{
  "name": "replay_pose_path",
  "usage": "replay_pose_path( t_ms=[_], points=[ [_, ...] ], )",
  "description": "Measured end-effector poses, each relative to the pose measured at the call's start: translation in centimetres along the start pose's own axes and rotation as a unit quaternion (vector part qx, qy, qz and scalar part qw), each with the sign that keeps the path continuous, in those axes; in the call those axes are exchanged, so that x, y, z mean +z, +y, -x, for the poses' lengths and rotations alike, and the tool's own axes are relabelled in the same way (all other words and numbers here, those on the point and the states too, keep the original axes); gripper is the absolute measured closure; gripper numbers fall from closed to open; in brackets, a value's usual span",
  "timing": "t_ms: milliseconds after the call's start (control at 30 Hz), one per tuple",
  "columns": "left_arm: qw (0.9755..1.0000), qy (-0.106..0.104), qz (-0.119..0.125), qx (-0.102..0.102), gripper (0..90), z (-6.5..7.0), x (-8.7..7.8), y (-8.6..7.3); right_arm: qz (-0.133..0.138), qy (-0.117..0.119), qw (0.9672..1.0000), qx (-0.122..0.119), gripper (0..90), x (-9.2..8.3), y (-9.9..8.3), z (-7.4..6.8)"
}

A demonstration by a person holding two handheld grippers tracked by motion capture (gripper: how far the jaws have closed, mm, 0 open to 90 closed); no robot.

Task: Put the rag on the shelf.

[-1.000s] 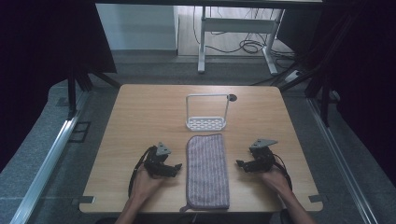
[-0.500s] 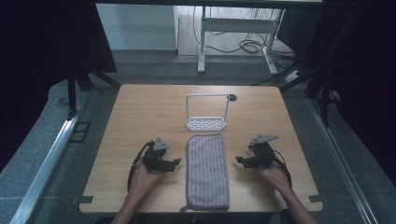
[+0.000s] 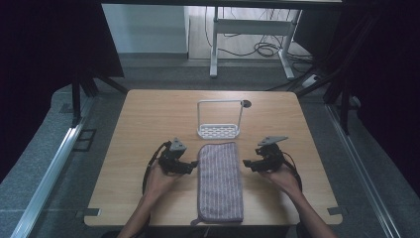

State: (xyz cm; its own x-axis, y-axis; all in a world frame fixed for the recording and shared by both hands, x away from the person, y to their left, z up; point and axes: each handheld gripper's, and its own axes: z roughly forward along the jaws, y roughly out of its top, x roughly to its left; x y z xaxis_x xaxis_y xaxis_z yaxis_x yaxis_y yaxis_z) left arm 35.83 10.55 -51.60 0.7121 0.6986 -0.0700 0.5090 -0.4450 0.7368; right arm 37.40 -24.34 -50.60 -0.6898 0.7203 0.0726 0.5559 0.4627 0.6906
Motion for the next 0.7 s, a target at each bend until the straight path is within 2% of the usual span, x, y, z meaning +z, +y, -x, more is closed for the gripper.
replay_pose_path(
  t_ms=[167,200,400,433,533,700],
  points=[
    [1.0000,-0.003,-0.002,0.008,28.3,-0.1,0.8,0.9,0.003,0.004,1.0000,-0.002,33.7,0.6,0.8,-0.1],
    [0.9999,-0.003,-0.002,0.011,28.9,-0.2,1.2,1.3,0.005,0.004,1.0000,-0.001,37.3,1.0,1.3,-0.1],
    [0.9999,-0.006,0.001,0.016,34.9,-0.4,2.1,2.1,0.006,0.006,1.0000,0.001,43.0,2.1,2.5,-0.2],
    [0.9997,-0.018,0.005,0.016,37.9,-0.6,2.5,2.3,0.008,0.007,0.9999,0.001,43.9,2.4,2.7,-0.3],
    [0.9998,-0.015,0.005,0.014,39.0,-0.9,3.1,2.6,0.008,0.003,1.0000,-0.004,46.2,3.1,3.2,-0.4],
    [0.9999,-0.013,0.001,0.002,39.8,-1.6,4.2,2.6,0.008,-0.001,1.0000,0.003,48.0,4.1,3.5,-0.4]
  ],
)
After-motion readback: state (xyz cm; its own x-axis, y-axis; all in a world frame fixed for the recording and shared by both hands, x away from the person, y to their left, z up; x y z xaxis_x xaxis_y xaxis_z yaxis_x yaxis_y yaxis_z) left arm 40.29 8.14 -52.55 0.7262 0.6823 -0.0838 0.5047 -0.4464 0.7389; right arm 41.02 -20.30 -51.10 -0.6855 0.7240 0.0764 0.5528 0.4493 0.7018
